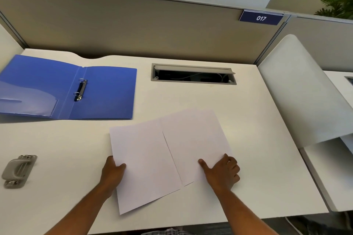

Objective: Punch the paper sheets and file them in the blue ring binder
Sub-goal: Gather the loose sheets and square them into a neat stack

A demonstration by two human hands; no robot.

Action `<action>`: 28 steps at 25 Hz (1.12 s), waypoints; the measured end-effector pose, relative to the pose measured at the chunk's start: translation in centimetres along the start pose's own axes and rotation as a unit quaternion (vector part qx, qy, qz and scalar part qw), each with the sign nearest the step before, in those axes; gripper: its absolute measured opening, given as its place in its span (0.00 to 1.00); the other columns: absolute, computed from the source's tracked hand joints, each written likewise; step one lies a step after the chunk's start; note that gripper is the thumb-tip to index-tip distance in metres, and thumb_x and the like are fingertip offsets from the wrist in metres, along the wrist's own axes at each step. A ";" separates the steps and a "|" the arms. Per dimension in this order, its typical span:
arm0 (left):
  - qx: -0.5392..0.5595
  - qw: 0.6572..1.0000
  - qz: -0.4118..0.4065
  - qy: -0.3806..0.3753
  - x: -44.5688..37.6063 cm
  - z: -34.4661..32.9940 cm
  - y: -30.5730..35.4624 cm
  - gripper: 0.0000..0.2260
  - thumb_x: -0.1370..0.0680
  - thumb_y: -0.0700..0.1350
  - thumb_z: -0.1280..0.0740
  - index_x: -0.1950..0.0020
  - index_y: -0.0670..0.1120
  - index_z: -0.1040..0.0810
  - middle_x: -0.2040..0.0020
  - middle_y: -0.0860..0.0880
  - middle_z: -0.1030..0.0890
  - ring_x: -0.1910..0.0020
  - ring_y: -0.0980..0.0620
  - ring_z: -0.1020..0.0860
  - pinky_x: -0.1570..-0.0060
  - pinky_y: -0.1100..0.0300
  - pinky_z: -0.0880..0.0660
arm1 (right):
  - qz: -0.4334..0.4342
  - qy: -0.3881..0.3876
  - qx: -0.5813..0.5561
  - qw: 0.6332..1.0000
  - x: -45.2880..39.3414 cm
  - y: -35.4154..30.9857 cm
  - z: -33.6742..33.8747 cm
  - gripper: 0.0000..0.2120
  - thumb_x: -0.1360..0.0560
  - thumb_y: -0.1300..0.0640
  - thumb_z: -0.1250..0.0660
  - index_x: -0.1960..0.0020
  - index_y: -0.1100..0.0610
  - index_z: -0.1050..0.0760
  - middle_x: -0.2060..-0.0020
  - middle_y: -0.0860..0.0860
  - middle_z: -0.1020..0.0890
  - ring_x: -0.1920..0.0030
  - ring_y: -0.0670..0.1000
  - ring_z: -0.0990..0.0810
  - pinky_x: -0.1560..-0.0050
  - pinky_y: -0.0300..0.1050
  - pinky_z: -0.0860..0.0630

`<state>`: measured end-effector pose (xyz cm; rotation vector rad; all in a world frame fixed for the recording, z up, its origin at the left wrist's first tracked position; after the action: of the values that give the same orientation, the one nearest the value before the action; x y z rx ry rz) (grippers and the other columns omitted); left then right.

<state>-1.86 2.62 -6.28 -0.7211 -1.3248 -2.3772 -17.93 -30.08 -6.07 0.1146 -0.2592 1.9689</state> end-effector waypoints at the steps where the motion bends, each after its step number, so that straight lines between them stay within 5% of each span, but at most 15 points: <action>1: -0.003 1.000 0.000 0.000 0.0 0.1 -0.2 0.16 0.23 0.39 0.36 0.36 0.45 0.29 0.43 0.46 0.21 0.47 0.44 0.23 0.50 0.52 0.26 | 0.001 -0.004 0.014 1.000 -0.2 0.2 0.1 0.53 0.38 0.19 0.38 0.28 0.55 0.37 0.33 0.54 0.32 0.34 0.59 0.32 0.41 0.57 0.27; 7: 0.000 1.000 -0.005 0.002 0.2 0.1 -0.5 0.16 0.23 0.40 0.36 0.35 0.44 0.29 0.42 0.45 0.21 0.46 0.43 0.23 0.49 0.51 0.26 | 0.029 -0.030 0.020 0.999 -1.5 -0.1 1.2 0.47 0.38 0.23 0.31 0.32 0.55 0.32 0.40 0.54 0.28 0.37 0.57 0.27 0.42 0.54 0.28; 11: 0.020 1.000 0.001 -0.012 0.2 0.4 -0.3 0.15 0.23 0.40 0.36 0.36 0.45 0.28 0.43 0.45 0.20 0.46 0.43 0.22 0.48 0.51 0.25 | 0.014 -0.036 -0.168 0.985 -1.6 0.0 1.6 0.31 0.31 0.41 0.23 0.37 0.57 0.27 0.41 0.55 0.21 0.41 0.59 0.21 0.41 0.53 0.23; 15: 0.028 0.999 0.009 -0.023 0.3 0.6 0.0 0.16 0.23 0.40 0.35 0.35 0.45 0.29 0.42 0.46 0.21 0.46 0.44 0.22 0.48 0.51 0.24 | -0.008 -0.030 -0.413 0.910 -0.9 -0.4 3.2 0.13 0.25 0.57 0.26 0.43 0.56 0.24 0.49 0.57 0.16 0.54 0.58 0.17 0.55 0.53 0.17; 19: 0.043 0.999 0.015 -0.024 0.5 0.6 0.1 0.15 0.23 0.40 0.36 0.36 0.46 0.28 0.43 0.46 0.20 0.46 0.44 0.21 0.47 0.51 0.24 | -0.051 -0.100 -0.595 0.796 0.5 -1.0 3.9 0.16 0.25 0.61 0.25 0.39 0.60 0.24 0.50 0.57 0.17 0.53 0.60 0.17 0.66 0.41 0.17; 24: 0.061 0.997 0.040 -0.005 0.5 0.3 0.9 0.16 0.18 0.46 0.40 0.32 0.43 0.31 0.35 0.43 0.23 0.40 0.41 0.24 0.38 0.47 0.27 | -0.041 -0.174 -0.567 0.804 4.3 -2.9 1.2 0.18 0.26 0.62 0.24 0.37 0.59 0.24 0.47 0.57 0.17 0.50 0.58 0.16 0.62 0.47 0.15; 28: 0.072 0.996 0.048 -0.021 1.3 -0.2 2.0 0.26 0.21 0.59 0.37 0.30 0.43 0.33 0.35 0.46 0.25 0.38 0.40 0.25 0.42 0.51 0.28 | -0.002 -0.234 -0.507 0.830 7.5 -4.5 -0.8 0.18 0.26 0.62 0.25 0.39 0.55 0.26 0.47 0.55 0.18 0.50 0.54 0.17 0.61 0.48 0.15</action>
<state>-1.97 1.39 -4.16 -0.7777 -1.4282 -2.1769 -16.80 -21.51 -4.73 -0.1030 -1.5762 1.5335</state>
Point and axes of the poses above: each hand's wrist, its own x-axis away from the middle knuckle, its own z-axis out of the back of the hand, y = z × x, the point moved 1 cm from there along -x, towards the middle knuckle
